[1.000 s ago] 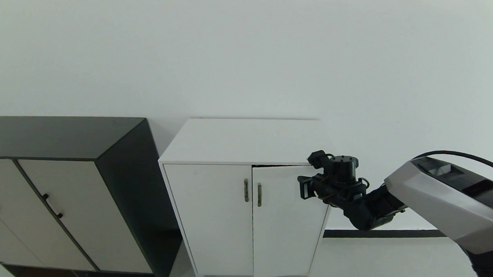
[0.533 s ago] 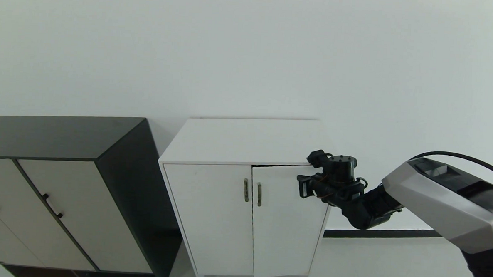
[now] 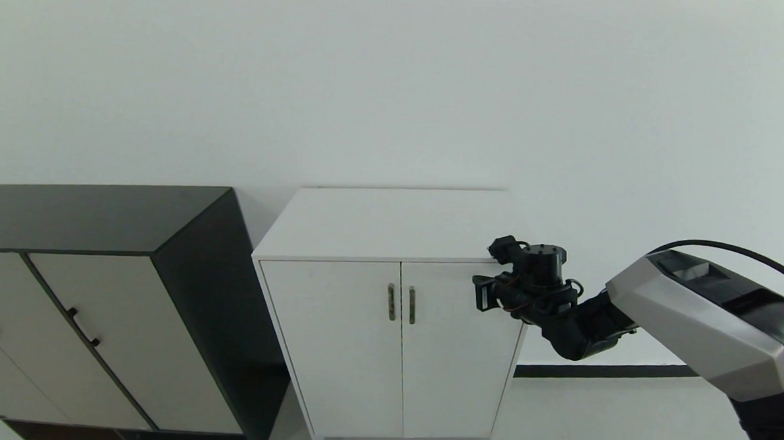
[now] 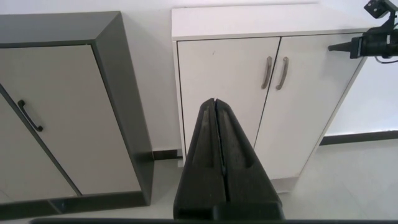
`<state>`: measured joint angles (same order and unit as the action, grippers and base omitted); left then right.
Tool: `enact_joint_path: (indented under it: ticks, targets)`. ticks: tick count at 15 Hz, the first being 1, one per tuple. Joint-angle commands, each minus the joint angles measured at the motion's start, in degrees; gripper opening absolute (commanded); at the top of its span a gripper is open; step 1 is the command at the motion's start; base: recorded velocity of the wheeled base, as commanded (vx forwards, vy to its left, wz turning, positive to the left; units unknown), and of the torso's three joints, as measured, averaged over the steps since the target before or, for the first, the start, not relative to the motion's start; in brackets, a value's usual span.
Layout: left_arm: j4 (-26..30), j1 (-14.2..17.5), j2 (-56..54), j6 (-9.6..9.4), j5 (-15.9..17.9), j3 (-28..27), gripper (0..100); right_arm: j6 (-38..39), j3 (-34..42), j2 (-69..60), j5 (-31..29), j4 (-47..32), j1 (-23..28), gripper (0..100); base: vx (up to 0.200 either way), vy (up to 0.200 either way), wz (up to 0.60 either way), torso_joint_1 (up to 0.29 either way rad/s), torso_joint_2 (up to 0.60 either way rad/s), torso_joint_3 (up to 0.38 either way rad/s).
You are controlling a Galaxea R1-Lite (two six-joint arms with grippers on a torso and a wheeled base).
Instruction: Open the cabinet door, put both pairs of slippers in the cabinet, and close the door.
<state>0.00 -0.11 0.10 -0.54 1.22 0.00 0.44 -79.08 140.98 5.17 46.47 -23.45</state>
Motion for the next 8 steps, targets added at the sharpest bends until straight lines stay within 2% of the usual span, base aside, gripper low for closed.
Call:
enact_joint_path:
  ticks: [1, 8]
  targets:
    - [0.0, 0.02, 0.08, 0.01, 0.01, 0.0, 0, 0.0, -0.2, 0.17, -0.07, 0.02, -0.01, 0, 0.0, 0.0, 0.0, 0.0, 0.0, 0.0]
    - [0.0, 0.02, 0.08, 0.01, 0.01, 0.0, 0, 0.0, -1.95, 1.22, -0.33, -0.77, 0.25, 0, 0.0, 0.0, 0.0, 0.0, 0.0, 0.0]
